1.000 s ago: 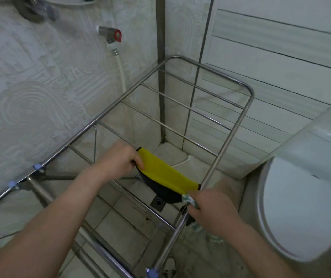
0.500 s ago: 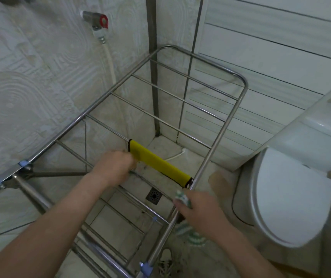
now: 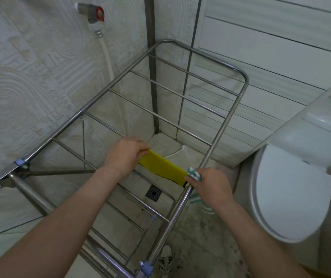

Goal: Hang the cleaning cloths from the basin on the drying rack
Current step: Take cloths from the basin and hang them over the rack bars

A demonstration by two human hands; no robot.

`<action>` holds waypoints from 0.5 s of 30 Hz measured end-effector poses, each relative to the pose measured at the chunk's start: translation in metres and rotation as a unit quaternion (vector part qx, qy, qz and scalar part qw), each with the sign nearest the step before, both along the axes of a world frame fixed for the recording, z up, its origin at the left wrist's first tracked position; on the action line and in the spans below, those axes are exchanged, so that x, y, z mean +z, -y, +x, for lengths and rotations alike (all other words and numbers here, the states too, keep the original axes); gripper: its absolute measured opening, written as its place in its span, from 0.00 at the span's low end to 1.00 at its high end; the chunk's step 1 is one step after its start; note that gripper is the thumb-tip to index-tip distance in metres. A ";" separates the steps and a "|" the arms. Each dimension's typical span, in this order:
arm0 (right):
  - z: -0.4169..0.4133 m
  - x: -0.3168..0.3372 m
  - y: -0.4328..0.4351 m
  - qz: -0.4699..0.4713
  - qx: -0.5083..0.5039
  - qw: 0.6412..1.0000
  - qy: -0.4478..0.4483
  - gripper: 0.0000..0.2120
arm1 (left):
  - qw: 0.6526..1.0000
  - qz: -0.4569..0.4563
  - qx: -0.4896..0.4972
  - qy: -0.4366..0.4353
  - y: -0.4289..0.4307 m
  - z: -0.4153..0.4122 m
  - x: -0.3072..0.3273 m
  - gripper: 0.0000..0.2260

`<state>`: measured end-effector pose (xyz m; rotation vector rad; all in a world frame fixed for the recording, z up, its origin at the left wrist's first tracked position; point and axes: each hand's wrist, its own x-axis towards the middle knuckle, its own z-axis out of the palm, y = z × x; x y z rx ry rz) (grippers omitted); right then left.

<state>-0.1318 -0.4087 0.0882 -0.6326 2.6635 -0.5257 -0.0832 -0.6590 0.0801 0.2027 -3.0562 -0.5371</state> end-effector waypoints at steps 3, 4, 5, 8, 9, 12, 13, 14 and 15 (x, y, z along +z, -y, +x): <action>-0.002 0.001 -0.006 0.047 0.046 0.997 -0.032 0.16 | 1.000 0.001 0.017 -0.011 0.005 0.002 -0.001 0.10; -0.003 0.002 -0.007 0.050 0.048 0.997 -0.029 0.17 | 1.000 0.000 0.025 -0.014 0.006 0.003 -0.001 0.09; -0.004 0.003 -0.008 0.047 0.047 0.998 -0.024 0.16 | 0.999 0.000 0.030 -0.014 0.008 0.003 0.000 0.09; -0.004 0.004 -0.005 0.031 0.039 0.999 -0.022 0.15 | 1.000 -0.013 0.027 -0.001 0.008 0.000 0.003 0.08; -0.003 0.004 -0.004 0.042 0.048 0.997 -0.036 0.13 | 0.999 -0.018 0.026 0.005 0.008 -0.002 0.004 0.07; 0.008 -0.001 -0.004 0.047 0.079 0.991 -0.098 0.10 | 0.999 -0.016 0.032 0.021 0.007 -0.005 0.005 0.08; 0.011 -0.005 -0.005 0.021 0.078 0.991 -0.111 0.10 | 0.999 -0.018 0.035 0.029 0.007 -0.005 0.006 0.08; 0.014 -0.010 -0.007 -0.010 0.068 0.991 -0.116 0.09 | 0.998 -0.022 0.037 0.041 0.006 -0.005 0.007 0.08; 0.016 -0.014 -0.008 -0.043 0.048 0.992 -0.113 0.09 | 0.998 -0.028 0.039 0.050 0.006 -0.006 0.008 0.08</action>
